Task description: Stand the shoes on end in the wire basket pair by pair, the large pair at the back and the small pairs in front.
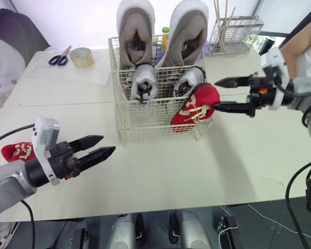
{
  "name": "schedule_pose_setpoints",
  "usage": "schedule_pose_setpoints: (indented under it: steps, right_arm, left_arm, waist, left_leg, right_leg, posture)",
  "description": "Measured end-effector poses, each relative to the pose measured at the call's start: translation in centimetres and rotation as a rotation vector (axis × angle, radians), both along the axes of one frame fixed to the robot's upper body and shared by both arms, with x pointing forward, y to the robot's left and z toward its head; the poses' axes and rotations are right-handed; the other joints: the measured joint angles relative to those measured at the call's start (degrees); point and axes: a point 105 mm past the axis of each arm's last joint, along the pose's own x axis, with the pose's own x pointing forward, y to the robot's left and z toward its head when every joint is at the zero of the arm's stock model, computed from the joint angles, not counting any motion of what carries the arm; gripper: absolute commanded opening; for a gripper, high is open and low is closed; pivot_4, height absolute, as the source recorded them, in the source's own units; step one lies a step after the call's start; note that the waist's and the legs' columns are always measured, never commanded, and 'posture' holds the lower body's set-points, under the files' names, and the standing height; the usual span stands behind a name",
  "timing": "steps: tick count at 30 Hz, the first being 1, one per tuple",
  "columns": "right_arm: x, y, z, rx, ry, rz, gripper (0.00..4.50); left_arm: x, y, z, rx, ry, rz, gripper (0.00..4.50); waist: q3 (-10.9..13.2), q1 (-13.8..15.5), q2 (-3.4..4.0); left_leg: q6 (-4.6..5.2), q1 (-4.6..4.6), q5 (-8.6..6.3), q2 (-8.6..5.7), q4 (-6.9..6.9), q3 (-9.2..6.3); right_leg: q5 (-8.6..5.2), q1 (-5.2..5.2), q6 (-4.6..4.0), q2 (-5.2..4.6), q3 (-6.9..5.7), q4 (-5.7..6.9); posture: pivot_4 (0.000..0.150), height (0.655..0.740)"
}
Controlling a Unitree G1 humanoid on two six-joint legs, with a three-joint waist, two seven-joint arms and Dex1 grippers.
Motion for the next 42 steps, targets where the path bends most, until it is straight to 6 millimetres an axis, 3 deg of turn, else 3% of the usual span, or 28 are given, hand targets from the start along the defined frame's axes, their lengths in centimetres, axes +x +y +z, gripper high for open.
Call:
schedule_pose_setpoints:
  steps: [8,10,12,14,16,20,22,24,27,29,32,35,39,42]
  right_arm:
    - [0.6,-0.5,1.6,0.036,-0.035,0.018,4.40]
    - [0.5,-0.4,2.5,0.056,-0.050,0.031,4.46]
    - [-0.5,-0.1,4.7,0.120,-0.081,0.086,4.46]
    - [-1.7,0.5,5.9,0.144,-0.104,0.149,4.46]
    - [-2.3,1.1,5.7,0.138,-0.091,0.187,4.46]
    - [-2.5,1.4,2.9,0.112,0.006,0.196,4.46]
    - [-2.5,2.0,3.3,0.163,0.010,0.219,4.48]
    - [-3.0,2.9,5.4,0.216,-0.050,0.264,4.48]
    - [-5.1,5.0,9.2,0.292,-0.174,0.401,4.48]
    - [-6.5,7.0,9.9,0.320,-0.183,0.530,4.48]
    - [-8.6,10.4,8.5,0.289,-0.108,0.743,4.48]
    - [-10.4,12.5,5.8,0.225,-0.007,0.929,4.48]
    - [-10.4,13.8,2.7,0.111,0.030,1.011,4.48]
    - [-10.3,14.4,0.8,0.017,-0.008,1.025,4.48]
  left_arm:
    - [-0.3,1.3,0.4,-0.002,0.001,0.066,3.44]
    - [-0.5,1.8,0.7,-0.013,-0.001,0.084,3.96]
    - [-0.7,2.6,1.2,-0.023,-0.001,0.110,4.44]
    - [-0.9,2.9,1.5,-0.023,-0.010,0.122,4.44]
    - [-0.9,3.1,1.4,-0.017,0.000,0.136,4.44]
    - [-1.0,3.5,1.1,-0.015,0.017,0.160,4.44]
    - [-1.0,4.7,2.0,-0.034,-0.008,0.211,4.49]
    - [-0.8,6.6,3.1,-0.055,-0.038,0.295,4.49]
    - [-1.1,10.5,4.6,-0.071,-0.063,0.460,4.49]
    - [-1.7,13.2,5.1,-0.089,-0.069,0.576,4.49]
    - [-3.6,17.8,4.7,-0.131,-0.013,0.791,4.49]
    - [-6.9,20.8,0.4,-0.173,0.223,0.961,4.49]
    - [-9.9,21.1,-3.3,-0.313,0.347,1.051,4.49]
    - [-10.1,20.2,-4.5,-0.386,0.355,1.066,4.49]
  waist:
    - [0.0,0.1,0.01]
    - [0.0,0.0,0.04]
    - [0.0,0.0,0.06]
    - [0.0,0.0,0.03]
    - [0.0,0.0,0.02]
    - [0.0,0.3,0.01]
    - [0.0,0.1,0.02]
    - [0.1,-0.3,0.13]
    - [0.1,-0.5,0.12]
    - [0.0,-0.9,0.05]
    - [0.0,-1.5,-0.01]
    - [-0.1,-1.6,-0.09]
    - [-0.3,-1.0,-0.54]
    - [-0.4,-0.5,-0.63]
  left_leg:
    - [0.00,-0.02,0.00,-0.01,0.01,0.03]
    - [0.00,-0.04,0.00,-0.01,0.02,0.04]
    - [0.00,-0.07,0.00,0.01,0.01,0.04]
    - [0.00,-0.06,0.00,0.04,0.01,0.01]
    - [0.00,-0.05,0.00,0.03,0.01,0.02]
    - [0.01,-0.07,-0.02,-0.01,0.04,0.02]
    - [0.01,-0.07,-0.01,0.01,0.03,0.04]
    - [-0.03,-0.08,0.01,0.03,-0.01,0.07]
    - [-0.08,-0.06,0.04,0.13,-0.08,0.05]
    - [-0.08,-0.06,0.04,0.13,-0.08,0.04]
    - [-0.03,-0.07,0.01,0.09,-0.08,0.06]
    - [0.05,-0.07,-0.05,0.06,-0.07,0.13]
    - [-0.12,-0.04,-0.20,0.03,0.02,-0.01]
    - [-0.15,0.01,-0.21,-0.02,0.03,-0.09]
  right_leg:
    - [0.00,-0.02,0.01,-0.02,0.00,0.01]
    - [0.00,-0.05,0.00,-0.03,0.01,0.01]
    - [0.00,-0.10,0.00,-0.03,0.01,0.02]
    - [0.00,-0.06,0.00,-0.02,0.00,0.02]
    - [0.00,-0.05,0.00,-0.05,0.01,0.02]
    - [0.00,-0.04,0.00,-0.11,0.01,0.01]
    - [0.01,-0.09,-0.01,-0.10,0.02,0.05]
    - [0.01,-0.19,-0.02,-0.07,0.04,0.10]
    - [0.00,-0.19,-0.03,0.03,0.03,0.11]
    - [0.00,-0.18,-0.03,0.02,0.04,0.11]
    - [0.01,-0.15,-0.02,-0.06,0.04,0.09]
    - [0.01,-0.16,0.00,-0.13,0.06,0.07]
    - [-0.02,-0.26,-0.06,-0.22,-0.03,0.01]
    - [-0.05,-0.23,-0.35,-0.36,-0.04,-0.04]
  posture:
    - [0.150,0.7400]
    - [0.150,0.7400]
    - [0.150,0.7400]
    - [0.150,0.7400]
    - [0.150,0.7400]
    - [0.150,0.7400]
    - [0.150,0.7400]
    - [0.150,0.7400]
    - [0.150,0.7400]
    - [0.150,0.7400]
    - [0.150,0.7400]
    - [0.150,0.7400]
    - [0.150,0.7400]
    - [0.150,0.7400]
